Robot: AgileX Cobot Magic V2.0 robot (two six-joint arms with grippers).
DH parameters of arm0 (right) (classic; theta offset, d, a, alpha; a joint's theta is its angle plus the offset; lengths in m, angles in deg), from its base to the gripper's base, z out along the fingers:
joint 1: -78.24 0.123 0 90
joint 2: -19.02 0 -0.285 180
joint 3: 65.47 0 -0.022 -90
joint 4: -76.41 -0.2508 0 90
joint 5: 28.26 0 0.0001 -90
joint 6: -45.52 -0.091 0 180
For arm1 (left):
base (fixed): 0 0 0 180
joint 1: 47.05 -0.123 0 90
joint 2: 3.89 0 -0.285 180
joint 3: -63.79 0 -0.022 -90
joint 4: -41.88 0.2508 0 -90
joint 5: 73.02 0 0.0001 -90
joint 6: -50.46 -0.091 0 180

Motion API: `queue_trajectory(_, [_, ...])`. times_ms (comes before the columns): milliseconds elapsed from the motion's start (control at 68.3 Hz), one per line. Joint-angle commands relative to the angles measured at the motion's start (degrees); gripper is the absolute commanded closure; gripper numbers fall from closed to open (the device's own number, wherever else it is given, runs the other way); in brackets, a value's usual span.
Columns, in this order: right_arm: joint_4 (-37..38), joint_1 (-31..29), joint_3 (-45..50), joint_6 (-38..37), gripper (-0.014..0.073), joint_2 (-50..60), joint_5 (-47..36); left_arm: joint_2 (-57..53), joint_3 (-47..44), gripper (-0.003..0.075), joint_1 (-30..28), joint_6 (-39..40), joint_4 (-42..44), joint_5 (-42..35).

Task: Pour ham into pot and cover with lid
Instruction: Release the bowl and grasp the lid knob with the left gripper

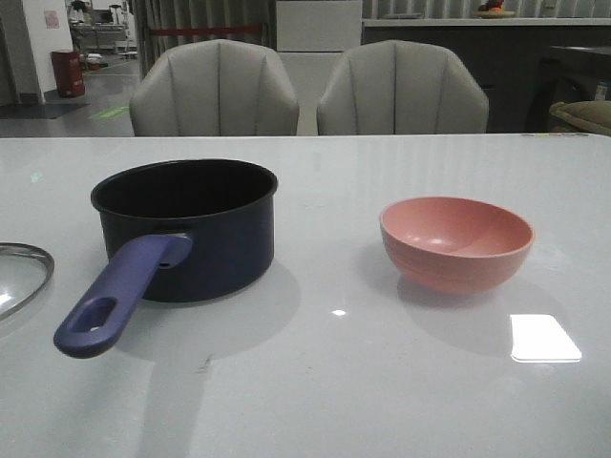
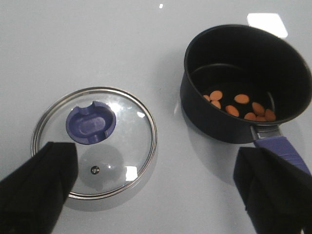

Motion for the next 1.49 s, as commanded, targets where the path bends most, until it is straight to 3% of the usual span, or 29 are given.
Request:
queue_trajectory(0, [-0.15, 0.05, -1.66, 0.72, 0.0435, -0.46, -4.99, 5.86, 5.25, 0.0048, -1.0, 1.41, 0.65, -0.53])
queue_trajectory(322, [-0.15, 0.05, -1.66, 0.72, 0.0435, -0.46, -4.99, 18.67, 11.73, 0.0048, -11.83, 0.72, -7.33, 1.22])
queue_trajectory(542, [-0.15, 0.05, -1.66, 0.72, 0.0435, -0.46, -4.99, 28.22, 19.36, 0.0052, -14.04, -1.84, -6.93, 10.36])
queue_trajectory(718, [-0.15, 0.05, -1.66, 0.72, 0.0435, -0.46, -4.99, 34.4, 24.47, 0.0085, -15.02, -1.97, -7.55, 13.36])
queue_trajectory(981, [-0.15, 0.05, -1.66, 0.72, 0.0435, -0.46, -4.99, 43.45, 32.86, 0.012, -17.39, -7.72, -13.51, 19.97])
queue_trajectory(1479, [-0.15, 0.05, -1.66, 0.72, 0.0435, -0.46, -4.99, 48.73, 35.09, 0.0112, -19.0, -9.71, -13.97, 22.71])
